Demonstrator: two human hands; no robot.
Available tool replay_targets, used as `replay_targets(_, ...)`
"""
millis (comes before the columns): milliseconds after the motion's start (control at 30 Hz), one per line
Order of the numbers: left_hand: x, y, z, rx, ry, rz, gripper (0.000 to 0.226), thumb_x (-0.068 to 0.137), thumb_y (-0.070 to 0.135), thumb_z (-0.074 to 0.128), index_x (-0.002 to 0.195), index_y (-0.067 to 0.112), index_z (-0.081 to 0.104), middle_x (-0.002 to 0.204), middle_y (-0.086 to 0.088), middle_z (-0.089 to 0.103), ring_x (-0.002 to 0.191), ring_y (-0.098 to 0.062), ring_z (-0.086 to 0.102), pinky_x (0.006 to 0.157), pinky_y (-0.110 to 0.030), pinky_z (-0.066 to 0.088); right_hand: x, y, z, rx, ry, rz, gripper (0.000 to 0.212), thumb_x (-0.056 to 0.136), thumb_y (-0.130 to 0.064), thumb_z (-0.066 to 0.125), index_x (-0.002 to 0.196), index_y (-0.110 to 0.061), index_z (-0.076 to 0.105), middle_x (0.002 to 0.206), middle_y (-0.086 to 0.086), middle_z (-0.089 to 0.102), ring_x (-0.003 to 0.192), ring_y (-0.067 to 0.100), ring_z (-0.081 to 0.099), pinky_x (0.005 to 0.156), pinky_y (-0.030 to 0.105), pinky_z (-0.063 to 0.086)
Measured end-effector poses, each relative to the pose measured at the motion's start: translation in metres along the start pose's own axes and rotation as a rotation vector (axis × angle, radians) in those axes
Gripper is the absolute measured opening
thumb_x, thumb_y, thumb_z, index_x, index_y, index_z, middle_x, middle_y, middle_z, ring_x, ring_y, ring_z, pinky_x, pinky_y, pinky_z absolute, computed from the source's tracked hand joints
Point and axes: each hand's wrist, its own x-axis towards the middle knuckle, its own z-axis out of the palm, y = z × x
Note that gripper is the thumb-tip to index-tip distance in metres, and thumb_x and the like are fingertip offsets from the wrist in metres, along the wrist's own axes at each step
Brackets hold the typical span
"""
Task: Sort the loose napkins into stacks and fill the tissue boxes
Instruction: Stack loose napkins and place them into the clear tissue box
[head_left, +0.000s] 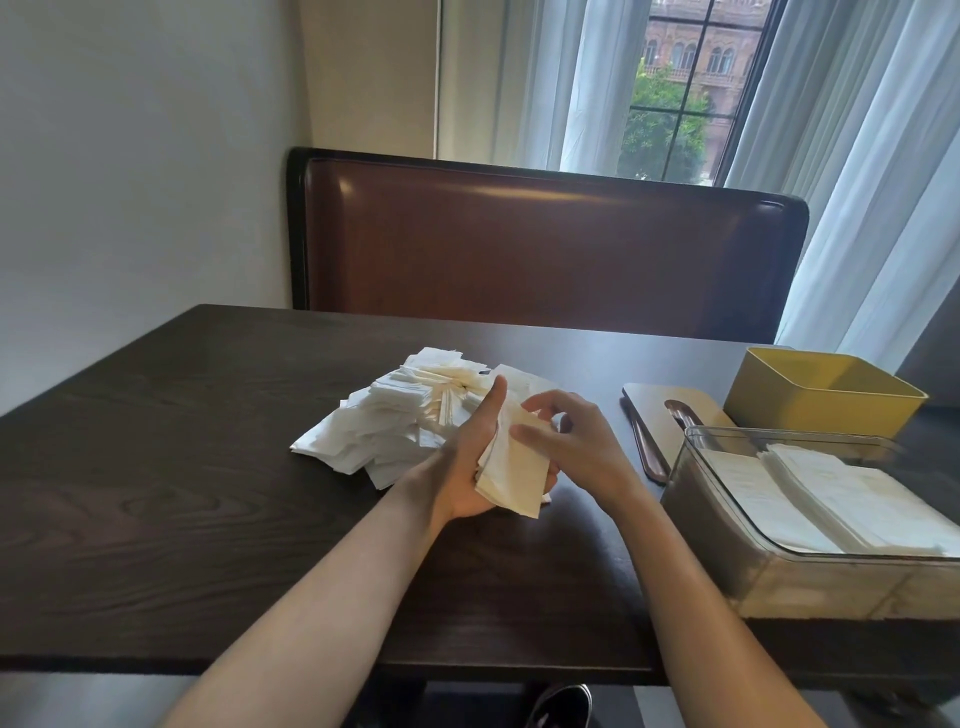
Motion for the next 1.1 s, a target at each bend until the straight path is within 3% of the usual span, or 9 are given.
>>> replay_targets(133, -0.002, 0.001, 0.004, 0.001, 0.003, -0.013, 0.067, 0.093, 0.071, 0.04, 0.118, 0.013, 0.066, 0.096, -0.011, 0.071, 0.081, -0.026, 0.069, 0.069, -0.036, 0.059, -0.002, -0.002, -0.001, 0.082, -0.011, 0.037, 0.016, 0.087, -0.023, 0.073, 0.095, -0.012, 0.065, 0.108, 0.003, 0.055, 0.076, 0.007, 0.057, 0.051, 0.007, 0.045)
replay_targets(267, -0.006, 0.002, 0.002, 0.018, -0.082, -0.012, 0.066, 0.094, 0.069, 0.045, 0.121, 0.01, 0.06, 0.094, -0.015, 0.067, 0.08, -0.028, 0.065, 0.07, -0.037, 0.056, 0.0, -0.002, -0.004, 0.124, 0.111, -0.029, 0.006, 0.088, -0.02, 0.072, 0.087, -0.017, 0.066, 0.102, -0.002, 0.063, 0.08, 0.013, 0.058, 0.06, 0.009, 0.05)
replay_targets(433, -0.006, 0.002, 0.001, 0.047, -0.14, -0.044, 0.059, 0.091, 0.058, 0.058, 0.123, 0.008, 0.06, 0.097, -0.016, 0.066, 0.081, -0.03, 0.064, 0.073, -0.039, 0.055, 0.0, -0.001, -0.006, 0.168, 0.209, -0.066, 0.013, 0.089, -0.019, 0.071, 0.087, -0.031, 0.065, 0.094, -0.005, 0.067, 0.089, 0.022, 0.065, 0.066, 0.035, 0.062)
replay_targets(533, -0.008, 0.003, 0.003, 0.096, -0.128, -0.004, 0.042, 0.096, 0.039, 0.056, 0.122, 0.006, 0.061, 0.099, -0.017, 0.065, 0.08, -0.029, 0.064, 0.074, -0.038, 0.055, 0.0, -0.003, -0.009, 0.238, 0.229, -0.061, 0.008, 0.092, -0.019, 0.068, 0.099, -0.021, 0.067, 0.097, 0.0, 0.066, 0.088, 0.018, 0.065, 0.055, 0.021, 0.055)
replay_targets(667, -0.008, 0.012, 0.0, -0.043, 0.028, 0.164, 0.043, 0.098, 0.026, 0.048, 0.129, -0.002, 0.058, 0.102, -0.02, 0.066, 0.082, -0.03, 0.066, 0.079, -0.038, 0.057, 0.002, -0.001, -0.009, 0.275, 0.311, -0.011, 0.013, 0.099, -0.025, 0.058, 0.108, -0.022, 0.066, 0.1, -0.016, 0.065, 0.09, 0.003, 0.062, 0.07, 0.008, 0.05)
replay_targets(733, -0.006, 0.019, -0.006, -0.139, 0.125, 0.274, 0.044, 0.101, 0.028, 0.043, 0.126, -0.003, 0.06, 0.107, -0.019, 0.068, 0.089, -0.029, 0.07, 0.084, -0.039, 0.058, 0.005, 0.01, -0.01, 0.158, 0.347, 0.08, 0.022, 0.098, -0.026, 0.059, 0.114, -0.014, 0.068, 0.106, -0.01, 0.067, 0.091, 0.004, 0.061, 0.08, 0.013, 0.049)
replay_targets(867, -0.004, 0.023, -0.013, -0.126, 0.253, 0.396, 0.049, 0.106, 0.037, 0.034, 0.122, 0.003, 0.066, 0.12, -0.012, 0.07, 0.103, -0.022, 0.069, 0.09, -0.039, 0.053, 0.008, 0.027, 0.001, -0.267, 0.112, 0.208, 0.04, 0.089, -0.044, 0.066, 0.119, -0.018, 0.07, 0.125, 0.005, 0.064, 0.119, 0.023, 0.054, 0.104, 0.041, 0.043)
replay_targets(1000, -0.003, 0.025, -0.017, -0.131, 0.317, 0.41, 0.054, 0.106, 0.041, 0.034, 0.134, 0.003, 0.06, 0.13, -0.013, 0.066, 0.106, -0.024, 0.065, 0.087, -0.039, 0.053, 0.005, 0.015, 0.011, -0.595, -0.143, 0.196, 0.054, 0.09, -0.061, 0.055, 0.136, -0.031, 0.055, 0.145, 0.003, 0.046, 0.133, 0.028, 0.036, 0.106, 0.039, 0.03)
replay_targets(1100, -0.003, 0.025, -0.017, -0.098, 0.335, 0.385, 0.052, 0.105, 0.039, 0.04, 0.133, 0.0, 0.06, 0.118, -0.018, 0.067, 0.096, -0.027, 0.068, 0.075, -0.035, 0.058, 0.004, 0.014, 0.012, -0.681, -0.216, 0.138, 0.052, 0.091, -0.061, 0.053, 0.136, -0.035, 0.052, 0.149, -0.002, 0.042, 0.135, 0.027, 0.032, 0.107, 0.039, 0.025)
